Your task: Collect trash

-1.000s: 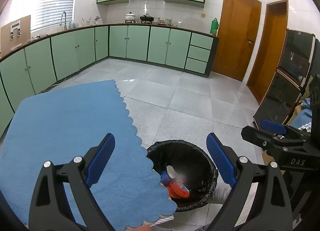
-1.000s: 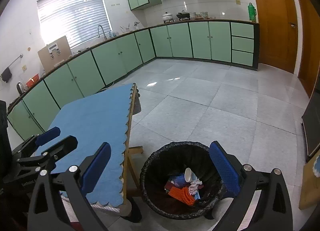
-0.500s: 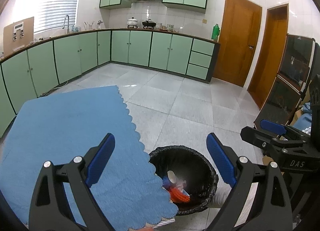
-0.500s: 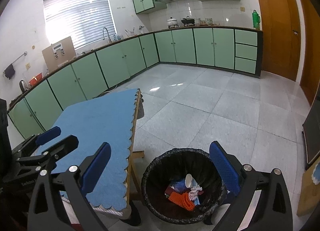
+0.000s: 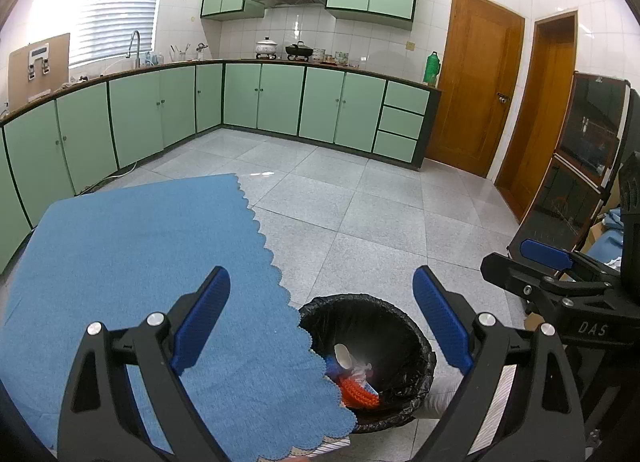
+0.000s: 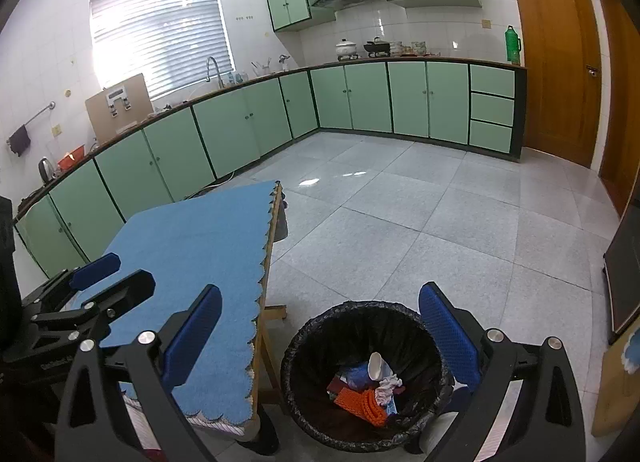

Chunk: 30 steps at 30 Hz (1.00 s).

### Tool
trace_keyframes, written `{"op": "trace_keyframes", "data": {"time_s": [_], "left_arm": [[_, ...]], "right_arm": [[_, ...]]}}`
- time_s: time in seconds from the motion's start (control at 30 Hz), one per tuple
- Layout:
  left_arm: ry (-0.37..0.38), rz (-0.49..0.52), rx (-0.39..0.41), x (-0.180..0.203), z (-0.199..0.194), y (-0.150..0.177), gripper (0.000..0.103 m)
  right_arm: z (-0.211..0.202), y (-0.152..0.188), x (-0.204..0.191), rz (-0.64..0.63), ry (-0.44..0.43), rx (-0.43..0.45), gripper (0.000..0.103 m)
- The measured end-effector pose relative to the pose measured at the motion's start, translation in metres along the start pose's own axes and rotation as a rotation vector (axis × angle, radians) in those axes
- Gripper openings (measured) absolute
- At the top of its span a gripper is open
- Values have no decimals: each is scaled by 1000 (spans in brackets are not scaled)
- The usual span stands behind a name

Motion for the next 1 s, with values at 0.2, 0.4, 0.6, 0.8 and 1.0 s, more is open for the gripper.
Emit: {"op": "trace_keyframes", "data": {"time_s": [0.2, 0.4, 0.6, 0.8, 1.0], "left_arm": [[-1, 0, 0, 0, -1, 0, 90], [-1, 2, 1, 0, -1, 0, 90], [-1, 0, -1, -1, -1, -1, 90], [-1, 0, -2, -1, -1, -1, 90], [-1, 0, -2, -1, -1, -1, 90]], "right_arm": [[-1, -1, 1, 0, -1, 3, 97], [-1, -1, 1, -1, -2, 1, 97], [0, 0, 1, 0, -2, 2, 97], [0, 0, 1, 1, -2, 0, 97], [0, -1, 1, 0, -2, 1, 97]]}}
Point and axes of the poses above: each gripper's, at about its wrist camera, not at the fingertips, and z roughly the way its jaws point, x to its right, y to its underside, the point moved 10 cm from there along z, roughly the way its jaws point, and after that the axes turned 2 degrees about z, right-handed, at the moved point
